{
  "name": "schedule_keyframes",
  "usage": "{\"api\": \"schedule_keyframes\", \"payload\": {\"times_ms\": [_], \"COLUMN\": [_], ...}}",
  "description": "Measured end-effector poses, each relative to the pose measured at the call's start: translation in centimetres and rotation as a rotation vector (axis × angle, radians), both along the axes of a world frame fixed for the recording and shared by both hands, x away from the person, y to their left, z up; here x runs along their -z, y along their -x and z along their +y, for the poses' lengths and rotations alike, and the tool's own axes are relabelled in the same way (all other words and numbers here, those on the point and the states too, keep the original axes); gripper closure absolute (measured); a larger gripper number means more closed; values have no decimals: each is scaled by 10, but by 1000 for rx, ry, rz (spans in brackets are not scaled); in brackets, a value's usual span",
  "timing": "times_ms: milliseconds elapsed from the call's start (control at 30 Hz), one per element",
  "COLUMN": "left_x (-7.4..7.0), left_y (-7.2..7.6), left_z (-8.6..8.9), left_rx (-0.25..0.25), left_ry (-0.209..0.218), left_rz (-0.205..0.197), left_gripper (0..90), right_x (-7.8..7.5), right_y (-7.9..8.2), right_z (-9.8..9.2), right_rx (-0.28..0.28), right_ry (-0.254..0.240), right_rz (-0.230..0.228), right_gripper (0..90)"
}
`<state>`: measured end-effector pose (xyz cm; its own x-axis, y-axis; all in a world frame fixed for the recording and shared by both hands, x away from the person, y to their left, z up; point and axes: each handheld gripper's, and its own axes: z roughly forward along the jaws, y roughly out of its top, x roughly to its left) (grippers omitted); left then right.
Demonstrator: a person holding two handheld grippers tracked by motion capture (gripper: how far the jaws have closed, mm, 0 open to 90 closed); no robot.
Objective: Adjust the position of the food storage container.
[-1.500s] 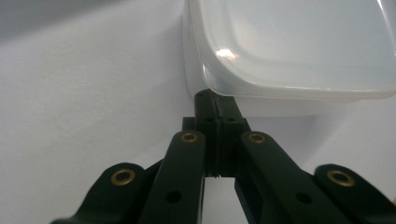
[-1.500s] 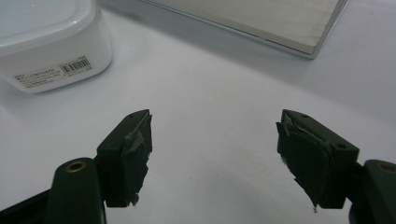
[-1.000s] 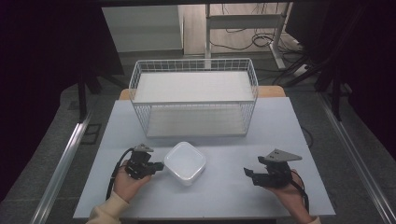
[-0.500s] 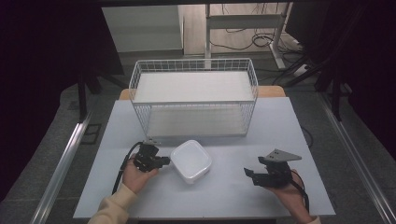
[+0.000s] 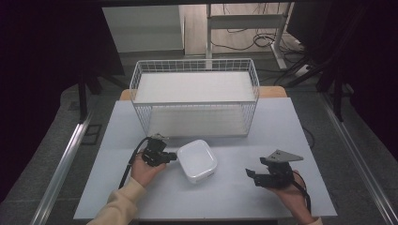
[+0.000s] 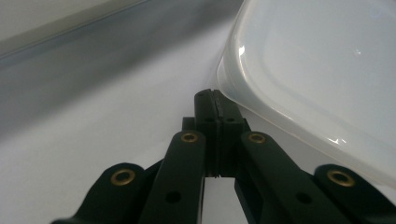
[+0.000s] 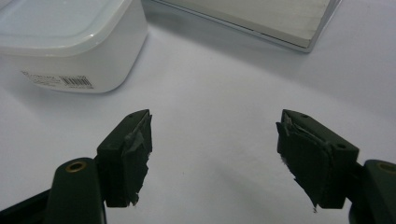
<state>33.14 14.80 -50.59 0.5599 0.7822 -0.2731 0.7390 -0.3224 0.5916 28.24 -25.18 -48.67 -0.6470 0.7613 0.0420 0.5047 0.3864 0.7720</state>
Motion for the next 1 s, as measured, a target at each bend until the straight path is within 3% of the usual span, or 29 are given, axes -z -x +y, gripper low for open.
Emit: {"api": "schedule_keyframes", "payload": {"times_ms": [767,1000], "left_x": [-3,-3], "left_y": [-26,-25], "left_z": [-54,-53], "left_rx": [60,67], "left_ry": [19,22], "left_rz": [-1,1], "left_gripper": [900,900], "right_x": [1,1], "right_y": [0,0], "right_z": [-1,-2], "right_rx": [-1,3], "right_ry": [6,4], "right_rz": [2,0], "right_gripper": [264,264]}}
